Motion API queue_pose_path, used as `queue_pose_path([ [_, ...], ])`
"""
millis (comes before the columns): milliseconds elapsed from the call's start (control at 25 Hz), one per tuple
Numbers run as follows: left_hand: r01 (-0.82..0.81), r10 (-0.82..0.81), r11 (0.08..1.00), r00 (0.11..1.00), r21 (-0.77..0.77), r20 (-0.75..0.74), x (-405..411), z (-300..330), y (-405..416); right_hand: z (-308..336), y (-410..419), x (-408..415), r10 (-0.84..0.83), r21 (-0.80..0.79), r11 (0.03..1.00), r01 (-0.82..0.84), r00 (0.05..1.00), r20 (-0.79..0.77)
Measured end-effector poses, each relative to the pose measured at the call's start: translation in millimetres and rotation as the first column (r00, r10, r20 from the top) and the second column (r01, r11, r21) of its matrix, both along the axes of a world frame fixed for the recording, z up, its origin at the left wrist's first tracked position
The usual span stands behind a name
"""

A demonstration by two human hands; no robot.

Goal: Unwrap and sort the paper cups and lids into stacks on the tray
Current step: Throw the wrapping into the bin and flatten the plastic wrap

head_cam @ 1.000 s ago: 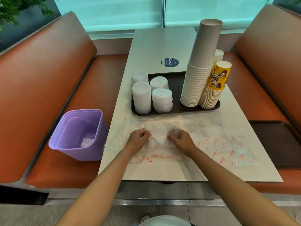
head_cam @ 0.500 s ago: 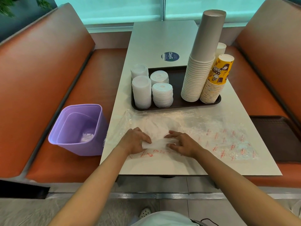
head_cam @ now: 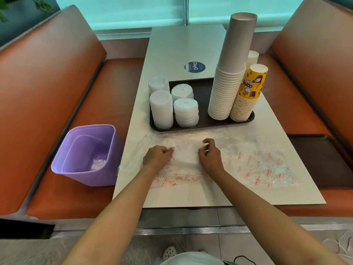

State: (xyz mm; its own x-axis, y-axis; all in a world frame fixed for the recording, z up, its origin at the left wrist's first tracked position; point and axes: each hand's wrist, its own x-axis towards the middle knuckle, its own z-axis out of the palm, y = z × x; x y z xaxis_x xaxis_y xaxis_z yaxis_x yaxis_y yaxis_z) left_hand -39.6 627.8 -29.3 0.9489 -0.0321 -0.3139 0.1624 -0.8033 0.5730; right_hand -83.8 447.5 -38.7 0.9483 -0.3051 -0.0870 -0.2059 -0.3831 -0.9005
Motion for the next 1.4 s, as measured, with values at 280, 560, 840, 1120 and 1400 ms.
queue_pose_path([
  [280,0.015,-0.015,0.983,1.0,-0.184,0.002,2.1,-9.0,5.9,-1.7,1.9,4.6,-0.094,-0.036,0.995,0.095,0.995,0.032],
  [560,0.02,-0.017,0.996,0.999,-0.083,0.032,-2.5,-10.3,1.3,-4.0,1.1,2.4,0.069,-0.491,0.861,0.134,0.925,0.374],
  [840,0.043,-0.038,0.999,0.972,-0.016,0.232,-5.9,-13.0,-1.3,-7.7,5.9,8.5,0.522,-0.699,0.357,-0.62,0.753,-0.401],
  [1120,0.345,-0.494,0.791,0.848,0.505,0.194,-8.9,-16.6,-9.3,-8.1,7.7,10.9,0.552,-0.663,0.336,-0.669,0.711,-0.437],
  [1400,0.284,-0.354,0.813,0.934,0.508,0.045,-3.2,-5.3,-5.1,-1.9,-10.8,-0.1,0.378,-0.743,0.463,-0.484,0.866,-0.328],
])
